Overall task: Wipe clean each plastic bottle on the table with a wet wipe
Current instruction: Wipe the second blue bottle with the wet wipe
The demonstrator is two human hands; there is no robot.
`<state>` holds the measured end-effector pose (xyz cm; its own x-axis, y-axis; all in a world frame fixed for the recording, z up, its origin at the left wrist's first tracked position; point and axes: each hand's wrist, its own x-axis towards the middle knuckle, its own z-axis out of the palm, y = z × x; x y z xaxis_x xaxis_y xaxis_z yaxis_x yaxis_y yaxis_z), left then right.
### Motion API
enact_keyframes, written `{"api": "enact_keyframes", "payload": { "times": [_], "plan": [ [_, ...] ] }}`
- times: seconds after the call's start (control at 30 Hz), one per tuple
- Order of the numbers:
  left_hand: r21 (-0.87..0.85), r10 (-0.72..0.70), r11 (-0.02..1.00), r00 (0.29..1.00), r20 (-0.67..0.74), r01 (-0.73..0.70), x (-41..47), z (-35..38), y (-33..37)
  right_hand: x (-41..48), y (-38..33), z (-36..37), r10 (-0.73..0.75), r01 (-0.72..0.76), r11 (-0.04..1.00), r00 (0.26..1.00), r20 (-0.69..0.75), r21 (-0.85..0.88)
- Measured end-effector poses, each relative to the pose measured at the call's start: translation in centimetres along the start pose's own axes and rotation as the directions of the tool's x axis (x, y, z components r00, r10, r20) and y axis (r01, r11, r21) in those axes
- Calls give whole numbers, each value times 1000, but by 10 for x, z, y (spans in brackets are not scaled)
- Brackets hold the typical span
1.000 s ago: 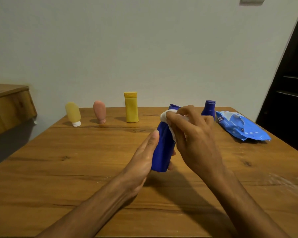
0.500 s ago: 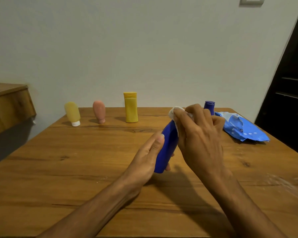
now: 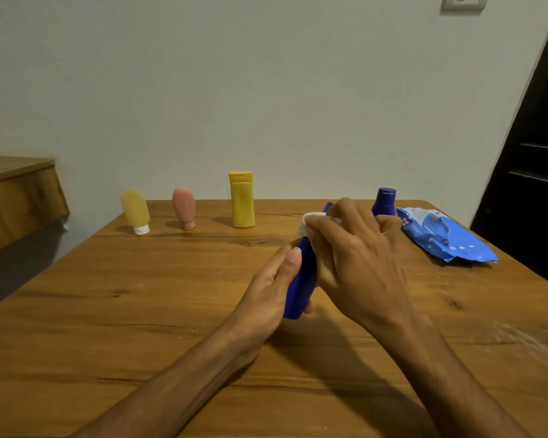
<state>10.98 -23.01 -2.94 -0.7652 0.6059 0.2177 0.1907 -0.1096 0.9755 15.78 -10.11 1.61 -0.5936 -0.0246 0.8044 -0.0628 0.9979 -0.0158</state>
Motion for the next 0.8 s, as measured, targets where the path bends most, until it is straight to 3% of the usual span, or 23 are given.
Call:
{"api": "enact_keyframes", "payload": {
  "times": [0.13,0.33,0.53,0.7,0.8],
  "plan": [
    [-51,-35,998,999,-3,35,0,1,1,0,3,0,-20,24,997,999,-46,70],
    [-230,-90,969,995,33,95,-1,3,6,3,8,4,201,-116,911,963,-180,396],
    [-497,-171,849,983,66,181,0,0,12,-1,11,10,129,-41,815,985,-112,578],
    [-550,-195,794,966,173,258,-1,-3,13,4,11,8,303,-122,707,942,-142,697],
    [-574,-186,777,965,185,260,1,-6,15,6,12,6,314,-152,641,947,-76,752]
  ]
}}
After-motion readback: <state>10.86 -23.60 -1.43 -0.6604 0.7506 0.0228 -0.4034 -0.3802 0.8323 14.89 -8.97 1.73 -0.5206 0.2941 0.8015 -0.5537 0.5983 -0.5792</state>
